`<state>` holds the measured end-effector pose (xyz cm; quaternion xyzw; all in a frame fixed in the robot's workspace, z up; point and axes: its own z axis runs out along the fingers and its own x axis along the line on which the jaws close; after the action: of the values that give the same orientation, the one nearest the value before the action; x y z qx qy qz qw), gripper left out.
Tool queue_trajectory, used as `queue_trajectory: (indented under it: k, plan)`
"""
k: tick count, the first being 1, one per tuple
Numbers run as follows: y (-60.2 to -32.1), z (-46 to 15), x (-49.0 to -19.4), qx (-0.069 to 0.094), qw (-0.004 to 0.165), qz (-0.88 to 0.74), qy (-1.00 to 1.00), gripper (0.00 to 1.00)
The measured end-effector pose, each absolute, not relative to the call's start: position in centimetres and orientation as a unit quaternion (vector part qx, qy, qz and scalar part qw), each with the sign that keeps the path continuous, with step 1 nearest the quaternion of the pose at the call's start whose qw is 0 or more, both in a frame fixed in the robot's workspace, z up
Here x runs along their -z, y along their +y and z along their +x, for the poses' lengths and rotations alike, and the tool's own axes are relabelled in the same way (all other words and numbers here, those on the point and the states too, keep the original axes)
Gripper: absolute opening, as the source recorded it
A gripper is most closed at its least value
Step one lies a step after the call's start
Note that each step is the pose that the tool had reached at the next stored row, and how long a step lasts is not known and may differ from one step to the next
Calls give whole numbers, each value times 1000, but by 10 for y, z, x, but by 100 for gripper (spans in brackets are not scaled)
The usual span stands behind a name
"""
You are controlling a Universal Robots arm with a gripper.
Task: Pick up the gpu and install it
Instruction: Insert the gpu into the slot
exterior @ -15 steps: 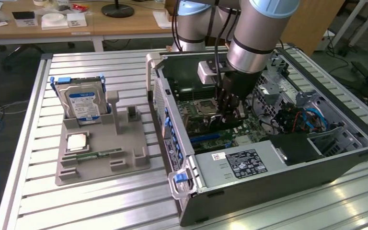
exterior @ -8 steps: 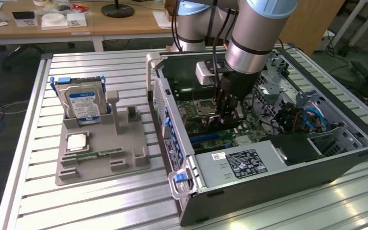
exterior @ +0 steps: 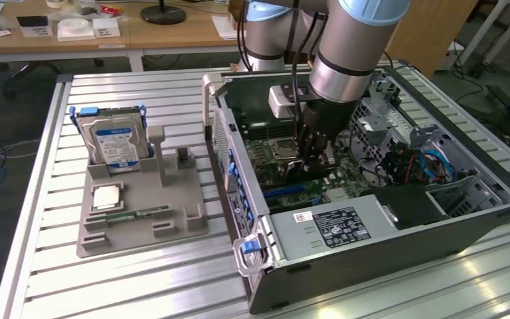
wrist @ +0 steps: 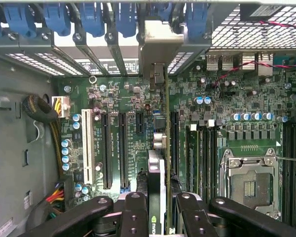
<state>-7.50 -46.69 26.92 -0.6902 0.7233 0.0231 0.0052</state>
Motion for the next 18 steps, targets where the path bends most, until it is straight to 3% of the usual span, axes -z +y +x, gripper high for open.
queue_trajectory:
  k: [18]
  plan:
    - [-467,-78,-269,-23,5,-690,723,27]
